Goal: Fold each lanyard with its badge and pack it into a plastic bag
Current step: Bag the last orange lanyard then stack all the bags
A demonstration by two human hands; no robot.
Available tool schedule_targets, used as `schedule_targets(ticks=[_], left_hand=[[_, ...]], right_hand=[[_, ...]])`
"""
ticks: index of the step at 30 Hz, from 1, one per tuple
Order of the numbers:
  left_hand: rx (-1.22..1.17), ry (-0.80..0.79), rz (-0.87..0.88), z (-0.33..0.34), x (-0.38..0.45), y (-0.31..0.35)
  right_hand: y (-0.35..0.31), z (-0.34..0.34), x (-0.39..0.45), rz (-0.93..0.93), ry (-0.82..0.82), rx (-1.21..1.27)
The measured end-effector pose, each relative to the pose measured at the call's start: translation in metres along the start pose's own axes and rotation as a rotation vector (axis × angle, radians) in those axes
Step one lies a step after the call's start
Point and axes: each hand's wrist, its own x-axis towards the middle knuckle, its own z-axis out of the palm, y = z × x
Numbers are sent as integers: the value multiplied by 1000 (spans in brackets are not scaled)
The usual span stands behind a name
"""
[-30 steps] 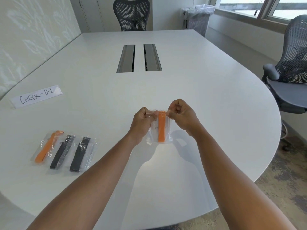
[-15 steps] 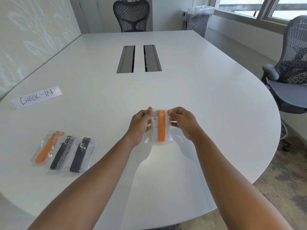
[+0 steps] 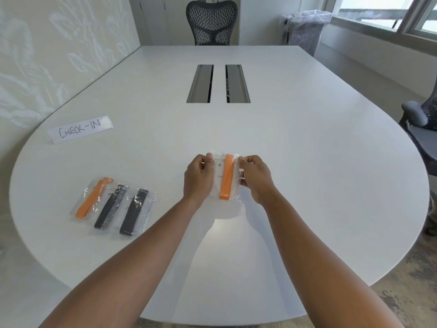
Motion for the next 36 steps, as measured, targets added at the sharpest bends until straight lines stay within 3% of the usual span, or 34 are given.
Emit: schedule_targets(ticks=[16,26,31,36], left_hand=[[214,150,-46,-116,-3,-31],[483,139,-142,-160,-20,-51],[594,248,-140,-158,-28,-57],[560,384,-132,-155,-32,-51]], right_hand=[[9,87,-23,44,-281,-210],[24,122,-36,-33,-378,-654],[24,125,-41,-59,-390,-787],[24,122,-42,-70,-373,-775]])
